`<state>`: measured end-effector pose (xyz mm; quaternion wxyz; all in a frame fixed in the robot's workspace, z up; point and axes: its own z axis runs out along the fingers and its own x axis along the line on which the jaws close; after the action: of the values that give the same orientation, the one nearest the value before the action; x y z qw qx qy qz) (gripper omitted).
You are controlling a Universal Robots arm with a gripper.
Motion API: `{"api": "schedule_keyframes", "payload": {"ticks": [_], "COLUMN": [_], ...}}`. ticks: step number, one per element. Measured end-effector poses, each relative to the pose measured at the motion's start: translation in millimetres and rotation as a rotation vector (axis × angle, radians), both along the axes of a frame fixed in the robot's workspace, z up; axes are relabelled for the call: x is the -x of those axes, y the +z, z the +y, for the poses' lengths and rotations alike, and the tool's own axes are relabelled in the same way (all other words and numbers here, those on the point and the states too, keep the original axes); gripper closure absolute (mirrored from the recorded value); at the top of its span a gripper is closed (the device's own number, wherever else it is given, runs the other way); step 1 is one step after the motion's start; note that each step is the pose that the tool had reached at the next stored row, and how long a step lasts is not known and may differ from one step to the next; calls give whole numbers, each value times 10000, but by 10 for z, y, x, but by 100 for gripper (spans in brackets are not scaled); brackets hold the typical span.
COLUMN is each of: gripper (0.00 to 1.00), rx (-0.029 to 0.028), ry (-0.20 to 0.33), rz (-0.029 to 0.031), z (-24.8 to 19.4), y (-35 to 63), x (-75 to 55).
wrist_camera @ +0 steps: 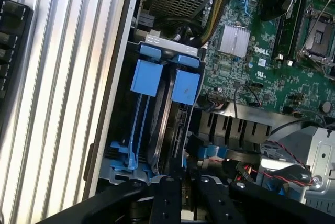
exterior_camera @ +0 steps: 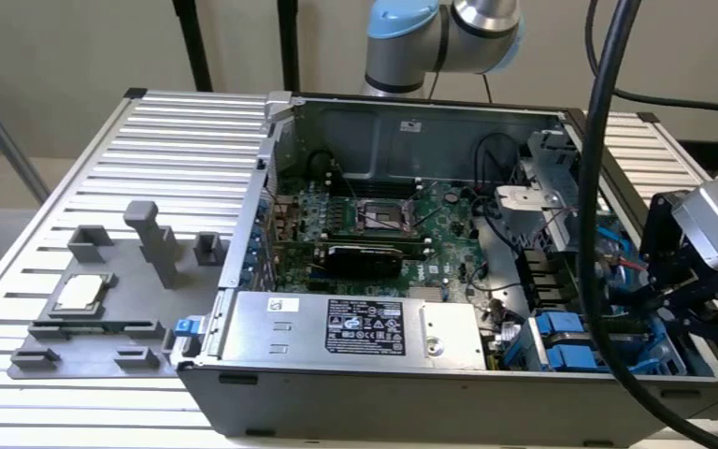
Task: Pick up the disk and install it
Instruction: 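Insert the first disk wire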
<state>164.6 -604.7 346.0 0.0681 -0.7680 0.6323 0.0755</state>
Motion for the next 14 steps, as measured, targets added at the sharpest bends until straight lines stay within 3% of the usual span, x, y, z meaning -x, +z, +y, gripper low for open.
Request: {"api": "schedule_keyframes", "payload": {"ticks": [5, 9, 14], "gripper": [100, 100, 100], "rx": [0, 20, 162], "ry": [0, -138, -673], "rz": [0, 0, 0], "z": [7, 9, 9], "y": [0, -2, -2], "x": [158, 203, 204]}}
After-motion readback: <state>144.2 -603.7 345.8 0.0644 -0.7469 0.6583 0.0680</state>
